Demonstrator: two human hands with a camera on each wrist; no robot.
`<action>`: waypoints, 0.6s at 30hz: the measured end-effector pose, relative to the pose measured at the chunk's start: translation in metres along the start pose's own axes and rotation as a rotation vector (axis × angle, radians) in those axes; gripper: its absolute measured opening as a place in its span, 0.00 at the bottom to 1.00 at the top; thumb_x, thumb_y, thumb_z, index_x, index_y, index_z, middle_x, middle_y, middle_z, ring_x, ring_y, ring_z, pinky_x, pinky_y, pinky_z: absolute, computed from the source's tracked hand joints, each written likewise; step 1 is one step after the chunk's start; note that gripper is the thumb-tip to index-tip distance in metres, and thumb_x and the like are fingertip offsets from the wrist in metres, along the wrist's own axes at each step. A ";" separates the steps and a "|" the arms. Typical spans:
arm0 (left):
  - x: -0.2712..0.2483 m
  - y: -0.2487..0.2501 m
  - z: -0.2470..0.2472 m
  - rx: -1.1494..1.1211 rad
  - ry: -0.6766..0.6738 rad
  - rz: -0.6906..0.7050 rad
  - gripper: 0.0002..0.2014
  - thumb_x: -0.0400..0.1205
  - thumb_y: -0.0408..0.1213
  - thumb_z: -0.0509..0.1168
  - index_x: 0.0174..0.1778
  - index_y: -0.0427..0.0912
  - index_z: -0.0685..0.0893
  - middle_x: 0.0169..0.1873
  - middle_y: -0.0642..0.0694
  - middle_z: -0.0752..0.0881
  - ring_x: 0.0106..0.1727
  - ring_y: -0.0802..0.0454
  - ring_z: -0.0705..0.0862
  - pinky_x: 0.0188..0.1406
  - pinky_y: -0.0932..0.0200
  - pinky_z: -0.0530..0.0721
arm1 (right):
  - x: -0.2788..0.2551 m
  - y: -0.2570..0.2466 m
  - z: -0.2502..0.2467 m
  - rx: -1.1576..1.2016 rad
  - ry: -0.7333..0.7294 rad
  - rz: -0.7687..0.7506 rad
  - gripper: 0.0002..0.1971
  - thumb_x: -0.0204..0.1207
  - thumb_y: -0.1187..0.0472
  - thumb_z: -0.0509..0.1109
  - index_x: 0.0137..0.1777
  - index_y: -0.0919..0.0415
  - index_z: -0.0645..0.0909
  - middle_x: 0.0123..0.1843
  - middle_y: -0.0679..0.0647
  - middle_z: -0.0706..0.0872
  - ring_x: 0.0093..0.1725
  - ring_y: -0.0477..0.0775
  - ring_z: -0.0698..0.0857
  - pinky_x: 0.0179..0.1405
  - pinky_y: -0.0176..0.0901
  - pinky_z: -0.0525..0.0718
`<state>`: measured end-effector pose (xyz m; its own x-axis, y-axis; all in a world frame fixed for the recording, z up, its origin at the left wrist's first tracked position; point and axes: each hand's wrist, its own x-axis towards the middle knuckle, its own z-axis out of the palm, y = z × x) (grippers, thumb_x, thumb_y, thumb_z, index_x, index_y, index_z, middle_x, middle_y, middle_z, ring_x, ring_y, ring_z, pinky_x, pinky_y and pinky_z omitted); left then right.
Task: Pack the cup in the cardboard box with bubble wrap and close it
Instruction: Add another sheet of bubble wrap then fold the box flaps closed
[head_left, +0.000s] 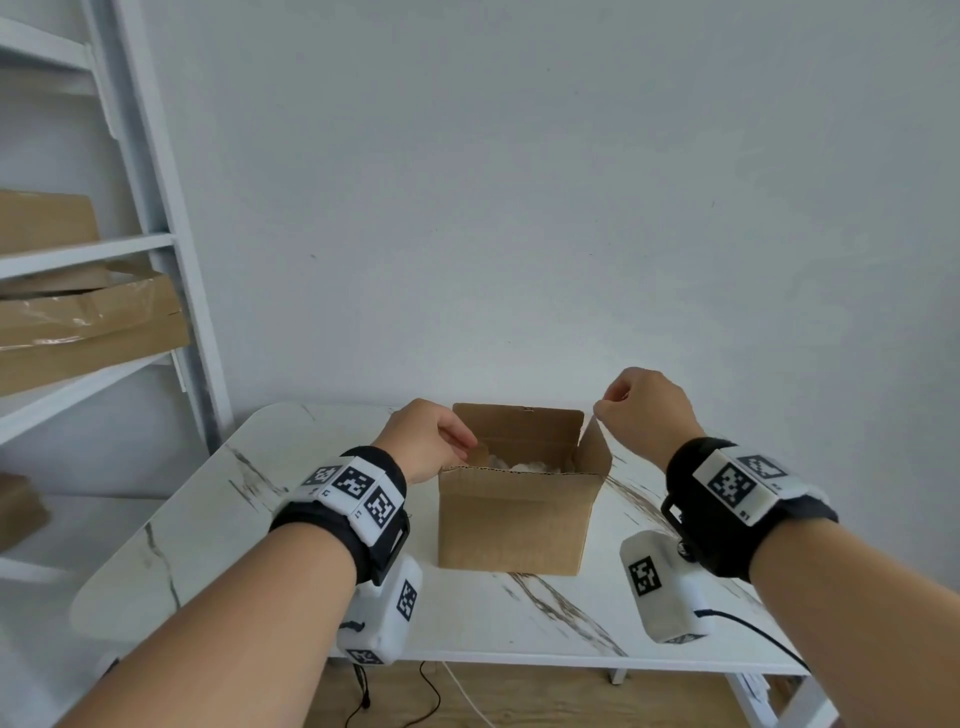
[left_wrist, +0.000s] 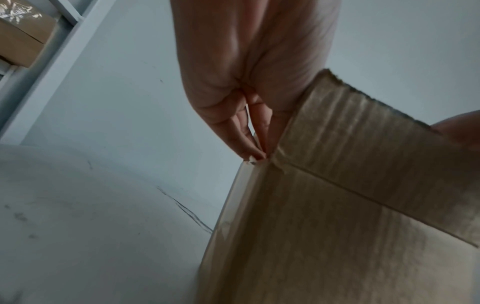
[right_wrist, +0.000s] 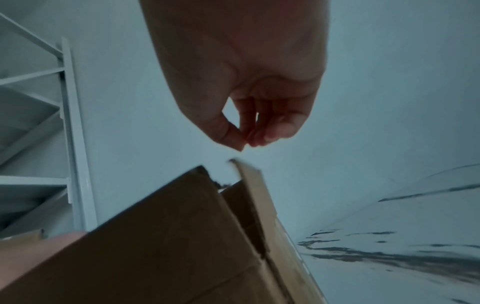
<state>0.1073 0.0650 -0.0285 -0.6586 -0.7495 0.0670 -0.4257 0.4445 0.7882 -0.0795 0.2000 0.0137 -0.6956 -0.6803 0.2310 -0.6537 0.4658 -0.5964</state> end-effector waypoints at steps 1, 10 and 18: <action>0.000 -0.001 0.000 -0.002 -0.001 0.001 0.13 0.76 0.22 0.69 0.38 0.48 0.88 0.42 0.43 0.91 0.46 0.50 0.90 0.55 0.54 0.88 | 0.000 0.000 0.000 0.028 -0.009 0.031 0.05 0.75 0.63 0.65 0.44 0.63 0.81 0.39 0.54 0.86 0.41 0.57 0.86 0.42 0.47 0.86; 0.001 -0.004 0.000 0.010 -0.002 0.035 0.18 0.76 0.21 0.68 0.34 0.52 0.86 0.40 0.47 0.90 0.46 0.50 0.91 0.57 0.49 0.88 | -0.007 -0.001 0.024 0.308 -0.342 0.063 0.10 0.78 0.66 0.65 0.43 0.68 0.88 0.41 0.65 0.91 0.38 0.55 0.87 0.52 0.47 0.89; -0.005 0.007 -0.008 -0.089 -0.111 -0.050 0.16 0.86 0.46 0.59 0.53 0.40 0.88 0.50 0.46 0.88 0.56 0.52 0.87 0.53 0.66 0.82 | -0.003 -0.002 0.025 0.305 -0.467 0.031 0.26 0.78 0.41 0.65 0.47 0.67 0.88 0.47 0.60 0.93 0.52 0.58 0.91 0.65 0.51 0.84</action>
<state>0.1123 0.0677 -0.0182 -0.7046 -0.7086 -0.0377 -0.4064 0.3594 0.8400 -0.0690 0.1867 -0.0055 -0.4618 -0.8796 -0.1138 -0.4710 0.3519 -0.8089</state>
